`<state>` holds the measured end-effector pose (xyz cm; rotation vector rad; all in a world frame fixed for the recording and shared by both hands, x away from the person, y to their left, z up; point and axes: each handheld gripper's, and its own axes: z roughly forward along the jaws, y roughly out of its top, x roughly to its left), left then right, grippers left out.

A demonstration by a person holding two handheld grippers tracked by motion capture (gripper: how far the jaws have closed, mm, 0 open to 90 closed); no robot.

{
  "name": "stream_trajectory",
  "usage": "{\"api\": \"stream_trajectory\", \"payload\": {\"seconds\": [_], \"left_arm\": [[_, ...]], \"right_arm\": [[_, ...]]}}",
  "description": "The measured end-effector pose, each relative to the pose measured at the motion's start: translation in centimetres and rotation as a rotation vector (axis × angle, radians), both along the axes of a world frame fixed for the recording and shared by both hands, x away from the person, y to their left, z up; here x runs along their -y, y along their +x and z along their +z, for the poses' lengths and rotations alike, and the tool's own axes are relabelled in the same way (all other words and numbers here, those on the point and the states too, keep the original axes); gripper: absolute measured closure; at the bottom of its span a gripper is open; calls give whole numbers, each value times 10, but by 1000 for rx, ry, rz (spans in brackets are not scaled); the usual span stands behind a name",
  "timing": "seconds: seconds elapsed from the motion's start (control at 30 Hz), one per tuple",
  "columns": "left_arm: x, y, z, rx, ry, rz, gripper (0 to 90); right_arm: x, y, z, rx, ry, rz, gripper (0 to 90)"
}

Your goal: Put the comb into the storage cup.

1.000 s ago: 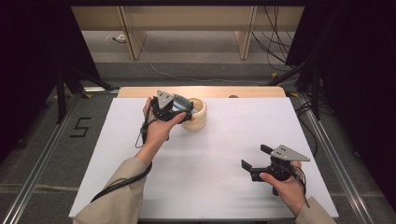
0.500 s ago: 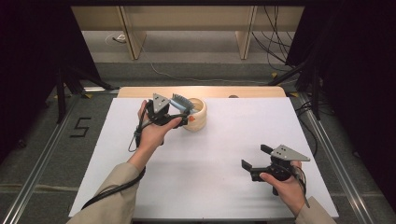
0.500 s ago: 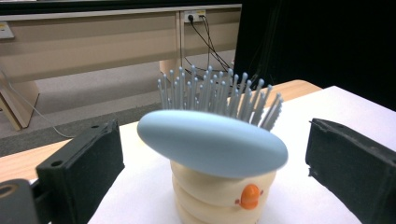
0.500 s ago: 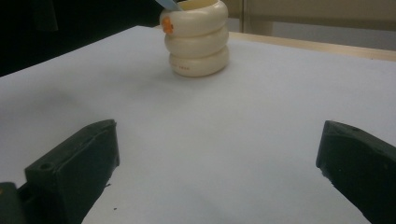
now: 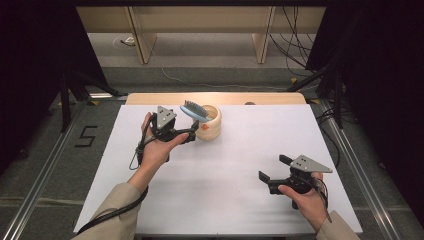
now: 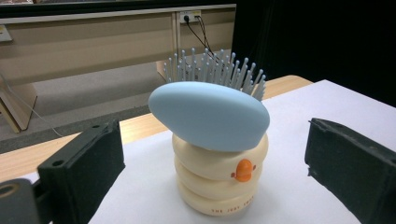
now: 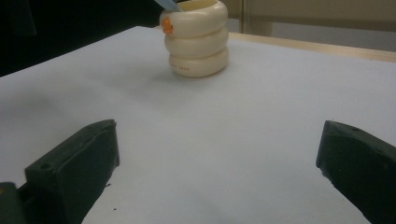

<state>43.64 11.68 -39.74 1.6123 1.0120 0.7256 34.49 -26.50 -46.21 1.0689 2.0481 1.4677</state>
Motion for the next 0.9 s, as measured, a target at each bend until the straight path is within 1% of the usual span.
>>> {"api": "stream_trajectory", "payload": {"seconds": [0.17,0.37,0.57,0.73,0.9], "left_arm": [[-1,-5,-2,-7,4,-12,40],[-4,-11,-6,-16,19,-24,40],[-6,-19,-8,-9,24,-36,42],[-7,-26,-9,-3,38,-52,43],[-8,-30,-11,-9,50,-67,42]], "right_arm": [[0,0,0,0,0,0,2],[1,0,0,0,0,2,2],[1,0,1,1,-1,4,2],[1,0,1,1,-1,2,2],[1,0,1,2,-2,3,2]]}}
